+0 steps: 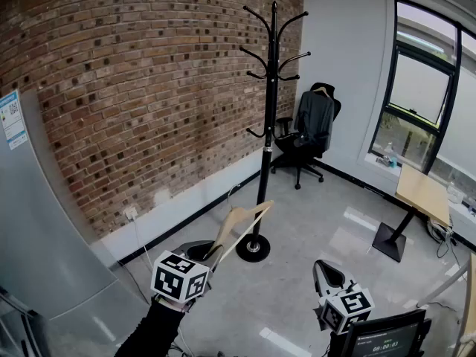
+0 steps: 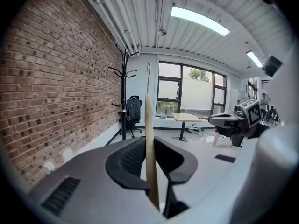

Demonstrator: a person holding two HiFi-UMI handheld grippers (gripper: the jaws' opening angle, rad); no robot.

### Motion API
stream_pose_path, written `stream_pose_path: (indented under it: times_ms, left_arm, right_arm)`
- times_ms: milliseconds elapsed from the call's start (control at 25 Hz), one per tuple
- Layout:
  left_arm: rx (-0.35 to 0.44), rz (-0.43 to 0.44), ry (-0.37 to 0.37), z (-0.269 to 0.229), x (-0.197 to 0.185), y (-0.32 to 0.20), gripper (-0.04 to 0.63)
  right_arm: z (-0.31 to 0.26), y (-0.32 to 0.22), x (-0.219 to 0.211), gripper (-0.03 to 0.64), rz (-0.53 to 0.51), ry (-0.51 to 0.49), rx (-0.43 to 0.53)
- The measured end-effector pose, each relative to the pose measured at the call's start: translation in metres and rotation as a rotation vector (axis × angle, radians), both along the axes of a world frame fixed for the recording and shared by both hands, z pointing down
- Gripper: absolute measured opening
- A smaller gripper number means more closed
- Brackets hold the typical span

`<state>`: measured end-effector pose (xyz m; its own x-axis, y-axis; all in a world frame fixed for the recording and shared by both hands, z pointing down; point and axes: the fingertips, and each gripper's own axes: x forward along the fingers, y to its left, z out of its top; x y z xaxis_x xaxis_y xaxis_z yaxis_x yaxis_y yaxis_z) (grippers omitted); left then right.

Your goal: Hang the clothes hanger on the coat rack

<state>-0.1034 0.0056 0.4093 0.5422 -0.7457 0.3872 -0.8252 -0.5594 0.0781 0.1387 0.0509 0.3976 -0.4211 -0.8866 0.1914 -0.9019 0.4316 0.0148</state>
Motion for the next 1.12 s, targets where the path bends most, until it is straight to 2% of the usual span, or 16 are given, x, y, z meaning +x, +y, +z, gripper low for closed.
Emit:
stream_pose_path:
  times_ms: [360, 560, 800, 1120]
  left_arm:
    - [0.016, 0.018, -0.038, -0.006, 0.01, -0.03, 0.057]
    - [0.03, 0.043, -0.048, -0.014, 0.013, -0.065, 0.057]
    - [0.044, 0.084, -0.034, -0.021, 0.02, -0.131, 0.057]
    - [0.076, 0.131, -0.027, -0.04, 0.018, -0.236, 0.057]
  right_arm:
    - [0.003, -0.025, 0.009, 0.009, 0.01, -0.019, 0.021]
    - [0.004, -0.053, 0.001, 0.009, -0.007, -0.006, 0.036]
    - [-0.004, -0.111, -0.004, 0.009, 0.014, 0.013, 0.058]
    - [-0.04, -0.22, -0.017, 0.009, 0.073, 0.02, 0.091]
